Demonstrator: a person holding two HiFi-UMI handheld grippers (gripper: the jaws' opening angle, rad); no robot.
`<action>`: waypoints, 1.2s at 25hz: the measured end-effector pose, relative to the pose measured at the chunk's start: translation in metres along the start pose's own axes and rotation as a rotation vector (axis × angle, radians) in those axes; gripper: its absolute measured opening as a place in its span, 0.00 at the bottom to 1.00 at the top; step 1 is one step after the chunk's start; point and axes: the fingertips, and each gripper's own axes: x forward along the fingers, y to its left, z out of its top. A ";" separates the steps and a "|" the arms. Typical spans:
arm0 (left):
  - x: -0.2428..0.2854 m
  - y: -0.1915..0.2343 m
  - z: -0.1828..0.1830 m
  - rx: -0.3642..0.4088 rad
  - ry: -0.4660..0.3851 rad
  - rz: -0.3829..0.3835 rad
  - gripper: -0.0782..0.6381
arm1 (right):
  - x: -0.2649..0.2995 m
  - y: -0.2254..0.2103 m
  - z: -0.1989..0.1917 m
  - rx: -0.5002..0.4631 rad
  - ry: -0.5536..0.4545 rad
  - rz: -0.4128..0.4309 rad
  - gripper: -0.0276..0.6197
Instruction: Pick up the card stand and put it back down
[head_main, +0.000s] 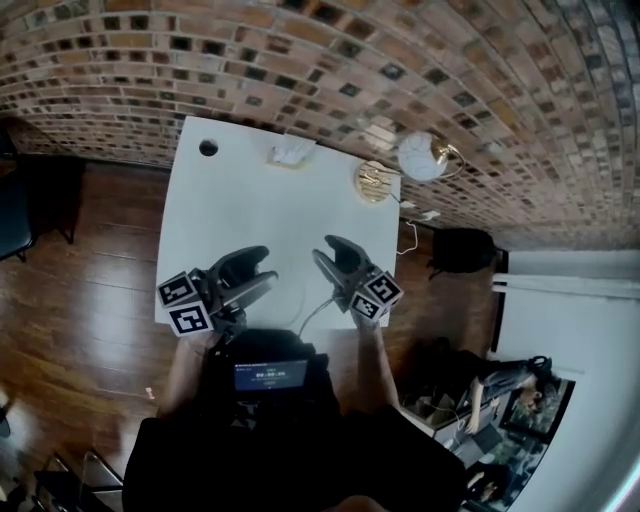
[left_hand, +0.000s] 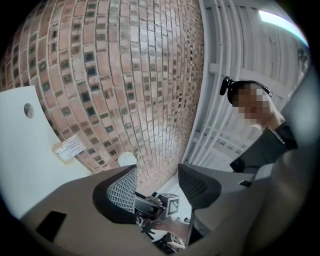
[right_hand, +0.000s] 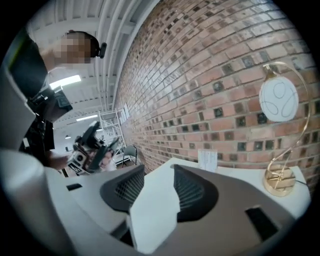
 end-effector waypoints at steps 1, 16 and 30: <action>-0.003 0.003 -0.001 0.000 0.001 0.017 0.46 | 0.007 -0.015 -0.007 -0.001 0.007 -0.005 0.37; -0.014 0.028 -0.017 0.052 -0.001 0.397 0.46 | 0.164 -0.227 -0.062 -0.197 0.091 0.063 0.44; 0.013 0.054 -0.050 0.045 0.080 0.542 0.46 | 0.257 -0.219 -0.086 -0.427 0.163 0.345 0.48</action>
